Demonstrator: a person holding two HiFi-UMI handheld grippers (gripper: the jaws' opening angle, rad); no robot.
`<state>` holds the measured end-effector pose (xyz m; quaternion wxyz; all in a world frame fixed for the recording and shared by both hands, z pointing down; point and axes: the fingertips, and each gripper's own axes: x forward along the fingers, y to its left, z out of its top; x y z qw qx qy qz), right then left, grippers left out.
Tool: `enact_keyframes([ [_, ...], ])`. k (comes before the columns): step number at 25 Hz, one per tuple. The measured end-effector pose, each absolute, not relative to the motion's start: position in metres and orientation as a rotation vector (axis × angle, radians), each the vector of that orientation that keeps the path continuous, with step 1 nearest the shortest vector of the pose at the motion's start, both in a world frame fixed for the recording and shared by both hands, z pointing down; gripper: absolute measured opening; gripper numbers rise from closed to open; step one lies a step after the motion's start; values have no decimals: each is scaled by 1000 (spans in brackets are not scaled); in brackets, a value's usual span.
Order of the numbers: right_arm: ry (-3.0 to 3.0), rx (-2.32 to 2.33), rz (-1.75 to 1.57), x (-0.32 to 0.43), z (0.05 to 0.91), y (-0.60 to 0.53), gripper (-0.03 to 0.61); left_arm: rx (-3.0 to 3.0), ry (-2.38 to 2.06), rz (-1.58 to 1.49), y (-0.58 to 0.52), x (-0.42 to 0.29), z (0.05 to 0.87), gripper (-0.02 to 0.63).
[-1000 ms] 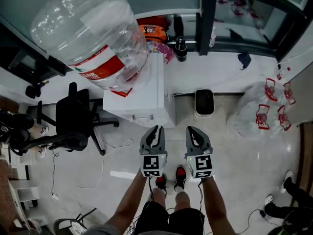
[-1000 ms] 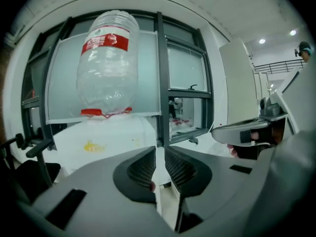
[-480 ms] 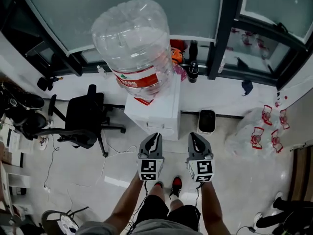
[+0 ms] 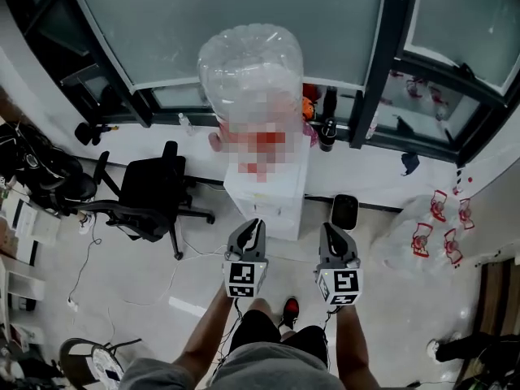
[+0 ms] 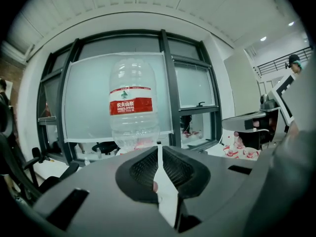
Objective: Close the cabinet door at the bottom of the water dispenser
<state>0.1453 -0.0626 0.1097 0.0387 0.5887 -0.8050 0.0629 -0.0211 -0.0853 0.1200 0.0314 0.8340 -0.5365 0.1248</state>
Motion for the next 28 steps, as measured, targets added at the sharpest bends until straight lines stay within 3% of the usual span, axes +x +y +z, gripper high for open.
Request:
enact_keyframes([
  [28, -2483, 1737, 53, 130, 83, -5, 15, 2551, -1738, 353, -26, -69, 85, 48],
])
